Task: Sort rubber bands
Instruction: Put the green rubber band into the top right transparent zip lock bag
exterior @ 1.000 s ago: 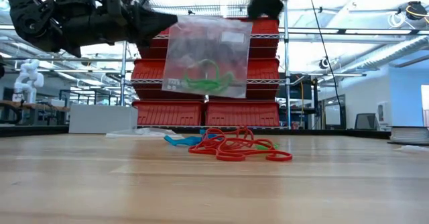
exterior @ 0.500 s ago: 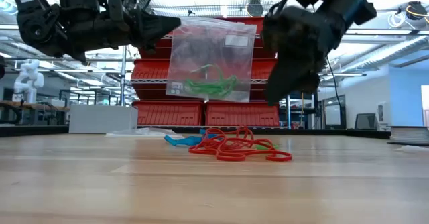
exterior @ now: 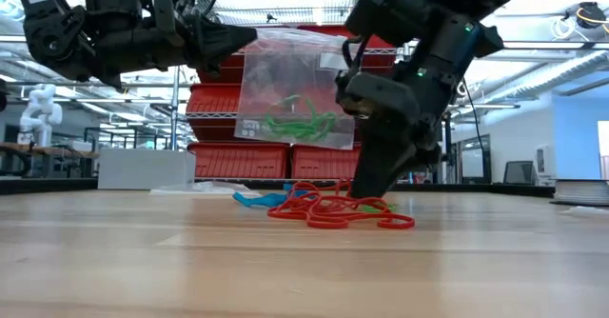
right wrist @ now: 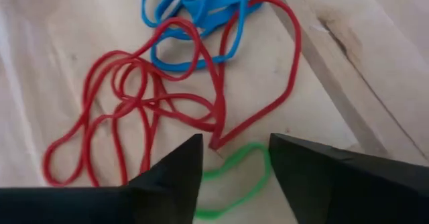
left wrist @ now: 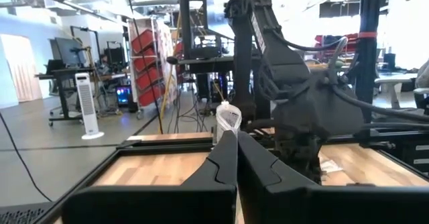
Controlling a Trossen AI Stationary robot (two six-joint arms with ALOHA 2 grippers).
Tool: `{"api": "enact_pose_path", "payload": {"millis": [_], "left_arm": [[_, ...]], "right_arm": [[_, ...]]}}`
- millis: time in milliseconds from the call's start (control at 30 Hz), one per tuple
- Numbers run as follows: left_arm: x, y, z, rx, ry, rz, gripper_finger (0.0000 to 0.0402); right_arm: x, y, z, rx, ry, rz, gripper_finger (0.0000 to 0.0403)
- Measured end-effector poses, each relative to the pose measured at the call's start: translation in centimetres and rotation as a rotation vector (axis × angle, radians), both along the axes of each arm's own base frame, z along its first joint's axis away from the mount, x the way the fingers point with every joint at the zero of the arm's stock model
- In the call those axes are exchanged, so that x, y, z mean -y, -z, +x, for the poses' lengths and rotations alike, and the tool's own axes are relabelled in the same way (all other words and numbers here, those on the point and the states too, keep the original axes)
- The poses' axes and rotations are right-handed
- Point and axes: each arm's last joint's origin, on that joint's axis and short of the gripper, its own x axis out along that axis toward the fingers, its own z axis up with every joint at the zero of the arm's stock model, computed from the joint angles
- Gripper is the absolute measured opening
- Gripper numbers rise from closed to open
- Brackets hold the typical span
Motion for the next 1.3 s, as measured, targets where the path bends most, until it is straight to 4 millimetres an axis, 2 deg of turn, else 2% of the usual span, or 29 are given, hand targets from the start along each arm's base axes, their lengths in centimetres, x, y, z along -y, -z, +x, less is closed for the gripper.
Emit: {"api": "enact_pose_path", "payload": {"millis": [100,200,267,467,633,800,1000,1133,1300], "left_arm": [[0.0,0.0,0.0,0.0,0.0,0.0,0.0],[0.0,0.0,0.0,-0.001,0.0,0.0,0.0],[0.0,0.0,0.0,-0.001,0.0,0.0,0.0],[0.0,0.0,0.0,-0.001,0.0,0.0,0.0],[0.0,0.0,0.0,0.0,-0.001,0.0,0.0],[0.0,0.0,0.0,0.0,-0.001,0.0,0.0],[0.0,0.1,0.0,-0.009,-0.001,-0.002,0.0],[0.0,0.1,0.0,-0.013,-0.001,-0.003,0.0],[0.0,0.1,0.0,-0.012,-0.001,-0.002,0.0]], "right_arm": [[0.0,0.1,-0.1,-0.051,-0.002,-0.013,0.0108],[0.1,0.1,-0.3,-0.074,-0.013,-0.032,0.0039],[0.1,-0.1,-0.5,-0.082,-0.026,-0.037,0.0011],[0.3,-1.6,-1.4,-0.097,-0.059,-0.043,0.0009],[1.4,-3.7,-1.4,-0.008,-0.055,-0.173,0.0002],[2.6,-4.6,-1.2,0.025,-0.079,-0.238,0.0039],[2.9,-4.7,-1.9,-0.027,-0.038,-0.201,0.0141],[2.4,-4.5,-2.4,-0.063,-0.018,-0.183,0.0205],[2.3,-4.5,-2.4,-0.06,0.021,-0.162,0.0243]]}}
